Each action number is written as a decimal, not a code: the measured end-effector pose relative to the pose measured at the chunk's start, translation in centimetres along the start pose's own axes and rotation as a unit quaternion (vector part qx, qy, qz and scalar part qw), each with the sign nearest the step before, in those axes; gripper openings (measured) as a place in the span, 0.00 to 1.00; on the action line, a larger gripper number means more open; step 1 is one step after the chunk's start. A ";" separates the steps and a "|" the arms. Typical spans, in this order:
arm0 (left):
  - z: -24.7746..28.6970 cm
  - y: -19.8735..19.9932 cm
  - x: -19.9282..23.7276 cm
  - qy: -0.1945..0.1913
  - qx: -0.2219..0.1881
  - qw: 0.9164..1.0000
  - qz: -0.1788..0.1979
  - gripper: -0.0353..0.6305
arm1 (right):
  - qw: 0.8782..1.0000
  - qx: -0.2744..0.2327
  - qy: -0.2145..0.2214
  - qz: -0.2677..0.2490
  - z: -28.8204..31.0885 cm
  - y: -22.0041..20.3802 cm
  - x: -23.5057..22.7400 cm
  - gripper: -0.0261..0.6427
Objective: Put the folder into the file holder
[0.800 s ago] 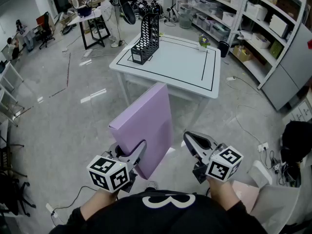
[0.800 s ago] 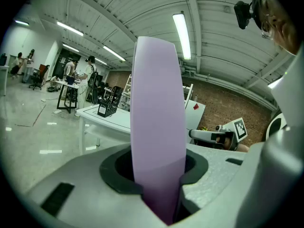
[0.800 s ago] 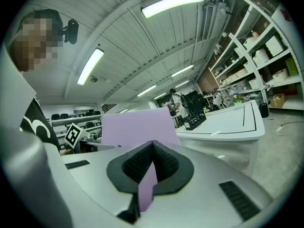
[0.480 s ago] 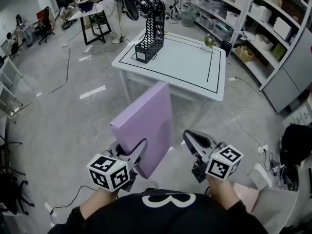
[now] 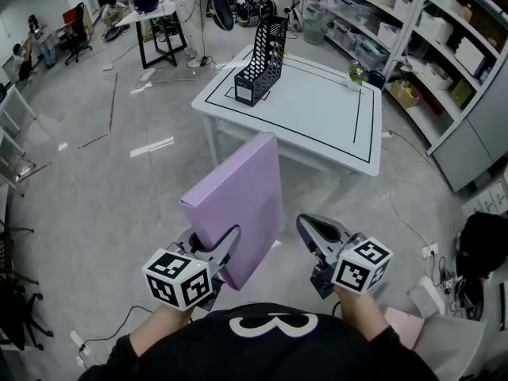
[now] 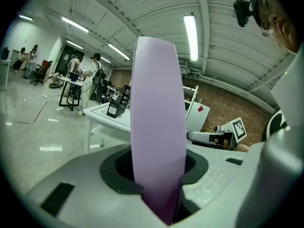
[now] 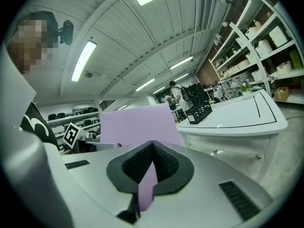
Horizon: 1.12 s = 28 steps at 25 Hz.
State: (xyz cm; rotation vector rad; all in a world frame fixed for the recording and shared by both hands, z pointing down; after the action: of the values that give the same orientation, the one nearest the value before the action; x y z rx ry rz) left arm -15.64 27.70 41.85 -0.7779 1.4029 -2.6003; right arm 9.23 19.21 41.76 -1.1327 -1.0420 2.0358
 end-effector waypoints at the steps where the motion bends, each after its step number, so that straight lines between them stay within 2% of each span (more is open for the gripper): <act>1: 0.0 0.1 0.4 0.002 -0.002 1.000 -0.001 0.28 | 1.000 0.003 0.001 -0.003 0.5 0.1 0.1 0.05; 11: 2.7 1.7 2.7 0.013 -0.003 1.000 -0.011 0.28 | 1.000 0.004 0.008 -0.008 2.6 2.1 -3.0 0.05; 18: 8.7 6.8 4.5 0.027 0.001 1.000 -0.012 0.28 | 1.000 -0.006 0.014 0.011 4.9 6.6 -10.7 0.05; 22: 12.9 10.2 6.1 0.040 0.007 0.999 -0.021 0.28 | 1.000 -0.012 0.014 0.001 6.5 10.2 -15.2 0.05; 28: 18.2 15.6 7.3 0.051 -0.008 0.998 -0.019 0.28 | 1.000 -0.005 0.023 0.000 8.6 14.6 -21.7 0.05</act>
State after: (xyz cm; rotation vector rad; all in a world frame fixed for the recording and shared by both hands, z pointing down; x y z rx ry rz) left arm -15.88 2.67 40.37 -0.6878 1.4502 -2.6971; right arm 10.27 -8.35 41.44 -1.1794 -1.0307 1.9962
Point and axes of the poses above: the fingertips, and each gripper's own axes: z forward along the fingers, x to its left, y out of its top, the point moved 9 cm from there along -z, backward along the fingers, and after that the axes turned 10 degrees about x, right-handed, at the moved point
